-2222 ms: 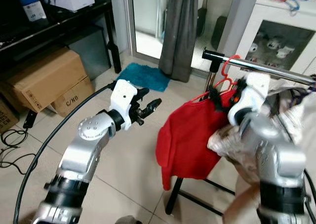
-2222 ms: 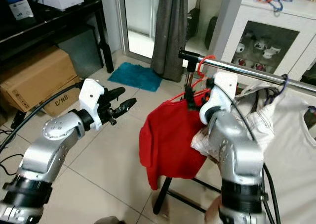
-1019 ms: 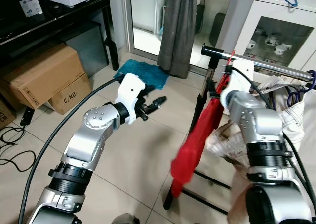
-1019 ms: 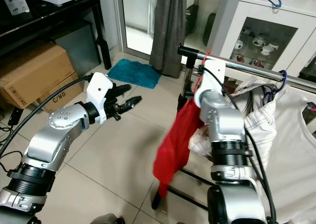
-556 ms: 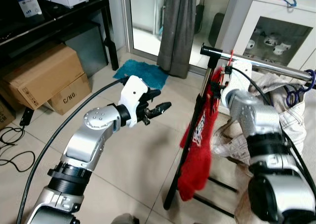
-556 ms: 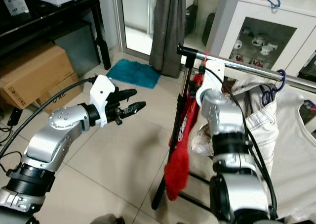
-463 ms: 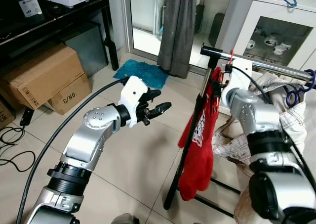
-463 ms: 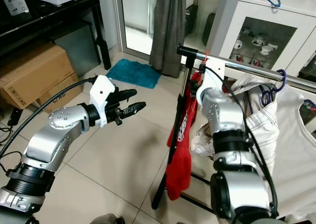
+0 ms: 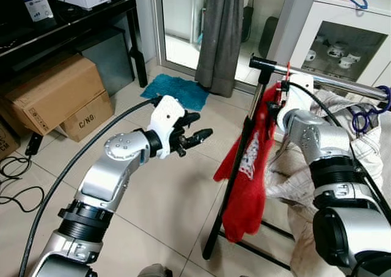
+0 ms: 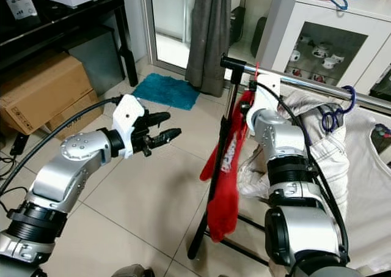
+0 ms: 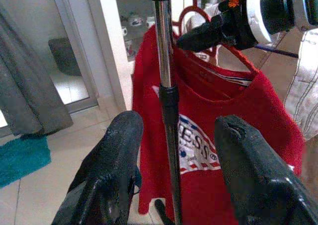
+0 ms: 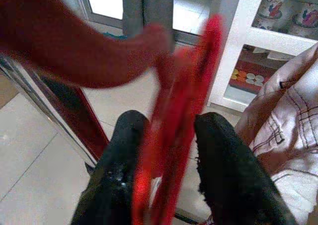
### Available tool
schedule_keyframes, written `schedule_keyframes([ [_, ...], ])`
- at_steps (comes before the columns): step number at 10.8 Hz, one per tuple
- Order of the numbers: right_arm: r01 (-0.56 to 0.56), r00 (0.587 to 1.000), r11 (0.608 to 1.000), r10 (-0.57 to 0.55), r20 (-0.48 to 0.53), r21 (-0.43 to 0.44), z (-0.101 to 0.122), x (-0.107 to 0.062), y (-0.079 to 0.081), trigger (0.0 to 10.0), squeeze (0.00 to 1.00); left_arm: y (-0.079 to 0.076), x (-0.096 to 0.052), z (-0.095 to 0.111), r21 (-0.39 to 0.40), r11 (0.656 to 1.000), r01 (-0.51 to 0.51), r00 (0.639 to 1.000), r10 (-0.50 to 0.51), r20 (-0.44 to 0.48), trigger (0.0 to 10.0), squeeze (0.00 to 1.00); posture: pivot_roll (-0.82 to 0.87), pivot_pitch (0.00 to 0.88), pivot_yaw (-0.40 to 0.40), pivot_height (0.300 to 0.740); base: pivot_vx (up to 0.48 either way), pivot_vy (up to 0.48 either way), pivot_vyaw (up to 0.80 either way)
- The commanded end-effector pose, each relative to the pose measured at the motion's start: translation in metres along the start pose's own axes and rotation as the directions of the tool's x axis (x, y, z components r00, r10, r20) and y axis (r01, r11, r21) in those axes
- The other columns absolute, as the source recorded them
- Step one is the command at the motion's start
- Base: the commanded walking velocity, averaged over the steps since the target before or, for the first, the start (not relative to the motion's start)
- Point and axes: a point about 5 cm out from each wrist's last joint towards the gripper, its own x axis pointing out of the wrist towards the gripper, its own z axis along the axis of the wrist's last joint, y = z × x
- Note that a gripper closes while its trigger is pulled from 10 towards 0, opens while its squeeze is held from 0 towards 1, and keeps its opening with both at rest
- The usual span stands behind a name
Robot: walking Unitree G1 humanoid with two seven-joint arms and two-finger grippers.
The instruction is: Hang hanger
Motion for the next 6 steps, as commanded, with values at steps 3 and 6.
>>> schedule_keyframes([
  [3,0.009,1.0,1.0,-0.008,-0.029,0.007,0.0012,-0.0012,-0.0084,0.0,0.0,-0.0021,0.0001,0.0004,0.027,1.0,0.011,1.0,-0.011,-0.02,10.0,0.0,0.0,0.0,-0.016,0.74,0.0,0.0,0.0],
  [6,0.009,1.0,0.999,-0.01,-0.01,-0.037,0.0092,-0.0074,-0.0089,10.0,1.0,-0.0026,-0.0011,-0.0006,0.044,0.999,-0.002,1.0,0.003,-0.031,10.0,0.0,0.01,0.0,-0.033,0.74,0.0,0.0,0.0],
])
